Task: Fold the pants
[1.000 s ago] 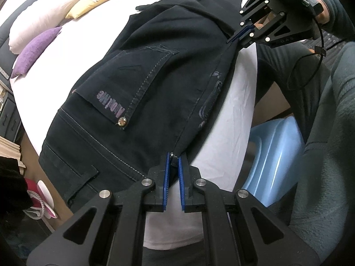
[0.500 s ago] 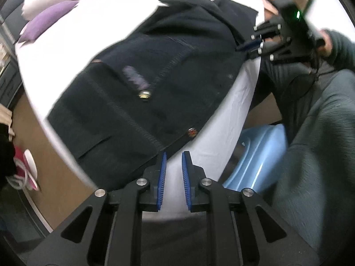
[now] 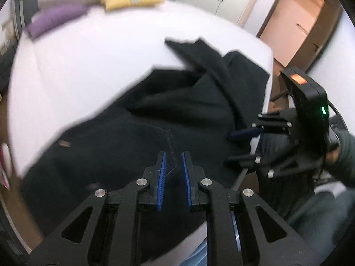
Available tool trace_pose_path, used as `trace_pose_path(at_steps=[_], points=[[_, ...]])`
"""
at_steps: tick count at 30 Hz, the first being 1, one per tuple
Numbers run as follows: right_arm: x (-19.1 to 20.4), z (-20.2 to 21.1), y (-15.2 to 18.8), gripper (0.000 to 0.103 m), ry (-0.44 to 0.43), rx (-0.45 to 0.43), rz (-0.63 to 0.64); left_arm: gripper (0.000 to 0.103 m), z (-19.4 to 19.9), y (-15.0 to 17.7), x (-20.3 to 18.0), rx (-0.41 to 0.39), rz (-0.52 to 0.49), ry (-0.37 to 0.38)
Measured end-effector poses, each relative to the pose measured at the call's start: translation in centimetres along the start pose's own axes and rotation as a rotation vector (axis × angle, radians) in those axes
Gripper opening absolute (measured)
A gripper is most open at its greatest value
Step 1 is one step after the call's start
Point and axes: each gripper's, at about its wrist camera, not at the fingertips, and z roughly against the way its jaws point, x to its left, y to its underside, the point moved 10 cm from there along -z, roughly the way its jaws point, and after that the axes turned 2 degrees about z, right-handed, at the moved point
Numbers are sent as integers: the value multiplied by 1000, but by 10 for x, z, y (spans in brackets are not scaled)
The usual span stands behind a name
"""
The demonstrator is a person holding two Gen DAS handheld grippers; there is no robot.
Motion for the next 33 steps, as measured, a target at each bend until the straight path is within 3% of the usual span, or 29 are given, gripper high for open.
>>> trace_pose_path(at_steps=[3, 7, 11, 15, 18, 22, 27, 29, 33], points=[[-6, 11, 5, 46, -22, -21, -17, 14, -45, 18, 2, 106, -17, -63], [-36, 45, 2, 48, 5, -61, -66, 14, -41, 14, 3, 83, 0, -48], [-101, 82, -49, 50, 87, -167, -203, 14, -21, -16, 0, -18, 26, -23], [-156, 86, -111, 50, 214, -220, -262, 14, -40, -26, -2, -4, 61, -16], [-186, 60, -150, 50, 281, -182, -282, 14, -63, -18, -4, 57, 66, -29], [-219, 13, -179, 50, 344, -102, -303, 14, -71, -15, -2, 37, 91, -22], [-244, -37, -193, 52, 425, -2, -339, 14, -74, -7, 4, 33, 99, -6], [-250, -45, -197, 62, 445, 23, -354, 14, -76, -5, 4, 31, 92, -10], [-251, -62, -201, 62, 468, 66, -343, 14, -68, 3, 2, 25, 83, -24]])
